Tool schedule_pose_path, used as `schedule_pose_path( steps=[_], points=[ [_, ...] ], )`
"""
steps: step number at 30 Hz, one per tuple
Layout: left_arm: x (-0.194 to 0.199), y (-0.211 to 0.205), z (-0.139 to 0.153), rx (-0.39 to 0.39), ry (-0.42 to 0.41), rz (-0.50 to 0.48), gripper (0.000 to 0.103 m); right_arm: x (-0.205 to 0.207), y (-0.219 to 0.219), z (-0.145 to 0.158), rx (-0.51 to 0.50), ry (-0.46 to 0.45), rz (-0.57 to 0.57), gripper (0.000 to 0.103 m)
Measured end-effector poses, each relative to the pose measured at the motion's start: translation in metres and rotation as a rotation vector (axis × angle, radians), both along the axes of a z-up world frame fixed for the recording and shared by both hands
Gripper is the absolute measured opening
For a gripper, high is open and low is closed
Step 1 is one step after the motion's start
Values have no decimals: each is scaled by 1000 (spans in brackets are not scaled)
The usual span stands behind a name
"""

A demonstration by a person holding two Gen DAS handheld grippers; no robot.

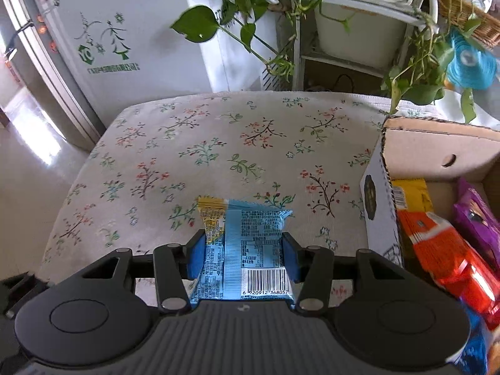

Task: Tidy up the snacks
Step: 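Grasp the green packet with the left tool while the right tool grasps the blue-and-yellow packet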

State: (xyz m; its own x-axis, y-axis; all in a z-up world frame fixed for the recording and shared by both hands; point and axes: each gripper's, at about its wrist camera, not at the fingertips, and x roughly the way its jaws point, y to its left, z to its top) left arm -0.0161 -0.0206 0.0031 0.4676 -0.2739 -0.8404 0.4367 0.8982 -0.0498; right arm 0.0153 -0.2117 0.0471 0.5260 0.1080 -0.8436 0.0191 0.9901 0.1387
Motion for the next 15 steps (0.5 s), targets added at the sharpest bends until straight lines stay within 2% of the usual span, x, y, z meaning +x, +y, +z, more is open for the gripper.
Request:
schedule_pose_path(
  steps=[15],
  points=[
    [9,-5,21,-24,-45,62,66,-51,-9,40,42,-95,-90,57]
  ],
)
